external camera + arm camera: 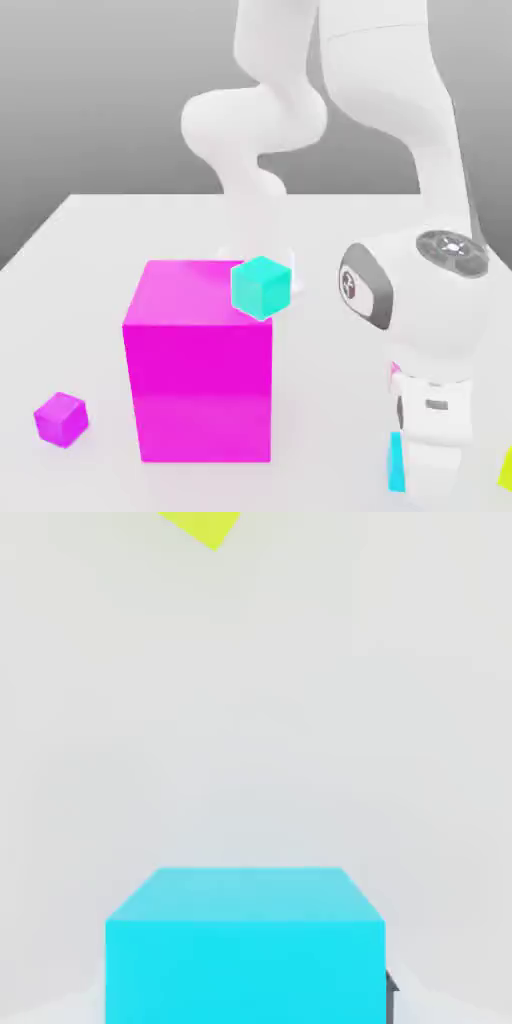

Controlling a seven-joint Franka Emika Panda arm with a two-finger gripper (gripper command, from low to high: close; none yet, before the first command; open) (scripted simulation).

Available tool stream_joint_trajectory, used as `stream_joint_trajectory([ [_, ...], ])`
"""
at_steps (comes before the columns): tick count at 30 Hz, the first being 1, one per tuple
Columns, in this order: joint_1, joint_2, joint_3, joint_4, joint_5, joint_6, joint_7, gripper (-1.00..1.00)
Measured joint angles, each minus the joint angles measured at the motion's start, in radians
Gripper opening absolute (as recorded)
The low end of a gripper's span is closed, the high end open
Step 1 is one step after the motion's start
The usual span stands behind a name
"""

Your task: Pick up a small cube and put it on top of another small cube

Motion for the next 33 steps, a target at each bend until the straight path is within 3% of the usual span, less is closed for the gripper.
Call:
stream_joint_trajectory([
  [10,-0.049,-0.338,-0.009,-0.046,0.012,-0.288,-0.1,-1.0],
  [27,-0.183,-0.918,-0.15,-0.093,-0.048,-0.821,-0.411,-1.0],
  [32,-0.197,-0.906,-0.176,-0.192,-0.061,-0.711,-0.439,-1.0],
  [33,-0.197,-0.897,-0.178,-0.207,-0.062,-0.687,-0.44,1.0],
])
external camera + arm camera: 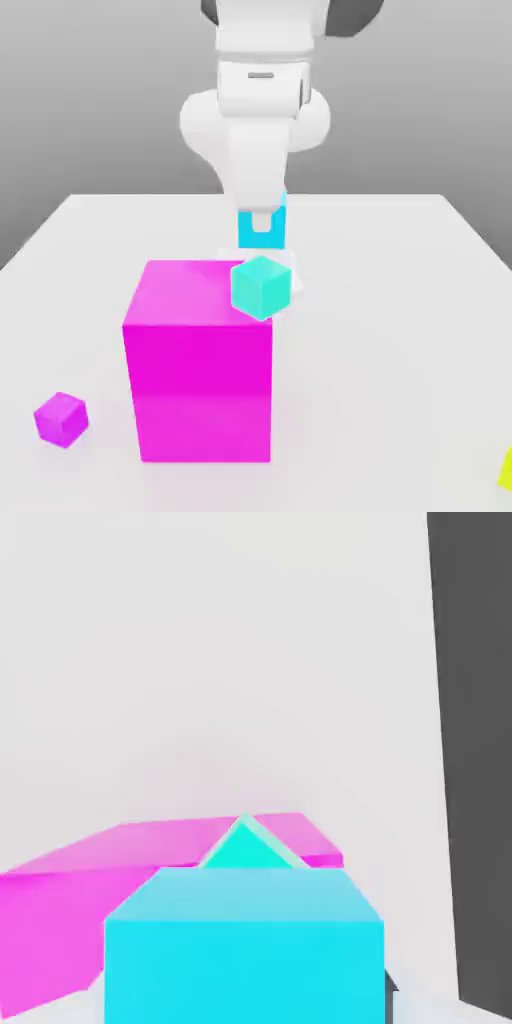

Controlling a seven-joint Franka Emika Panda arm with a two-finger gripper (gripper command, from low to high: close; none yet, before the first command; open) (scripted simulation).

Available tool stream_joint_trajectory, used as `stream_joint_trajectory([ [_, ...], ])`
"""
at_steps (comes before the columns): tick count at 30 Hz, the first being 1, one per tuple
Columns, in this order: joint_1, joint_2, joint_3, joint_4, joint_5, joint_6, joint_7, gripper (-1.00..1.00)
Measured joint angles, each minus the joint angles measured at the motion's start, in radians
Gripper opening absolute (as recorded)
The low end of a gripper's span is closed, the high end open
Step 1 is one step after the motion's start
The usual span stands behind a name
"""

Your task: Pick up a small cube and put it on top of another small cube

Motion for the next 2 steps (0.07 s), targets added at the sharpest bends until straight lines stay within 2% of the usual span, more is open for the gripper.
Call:
stream_joint_trajectory([
  [2,0.0,0.0,0.0,0.0,0.0,0.0,0.0,1.0],
])
